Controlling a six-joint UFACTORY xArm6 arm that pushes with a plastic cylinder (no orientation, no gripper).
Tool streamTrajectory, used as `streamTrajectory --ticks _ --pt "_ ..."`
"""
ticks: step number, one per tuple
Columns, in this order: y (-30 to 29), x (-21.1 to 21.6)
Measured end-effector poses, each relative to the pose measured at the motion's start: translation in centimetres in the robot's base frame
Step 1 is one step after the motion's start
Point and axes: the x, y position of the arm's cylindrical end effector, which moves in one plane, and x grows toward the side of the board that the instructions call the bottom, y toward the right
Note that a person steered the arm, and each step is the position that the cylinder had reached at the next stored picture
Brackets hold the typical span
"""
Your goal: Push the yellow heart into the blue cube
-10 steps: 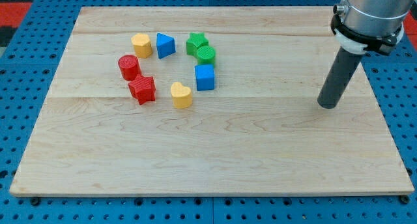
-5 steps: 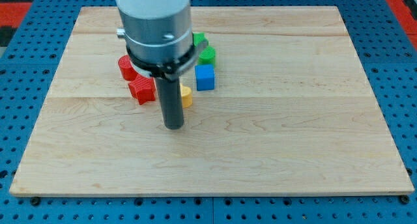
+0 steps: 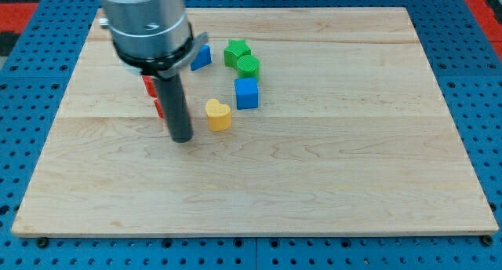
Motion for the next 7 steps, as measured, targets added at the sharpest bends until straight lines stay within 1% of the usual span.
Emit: streamTrajectory --ticks 2,4,7 --pt "-1.4 0.1" --pt "-1.3 -1.2" --pt "4.2 -1.3"
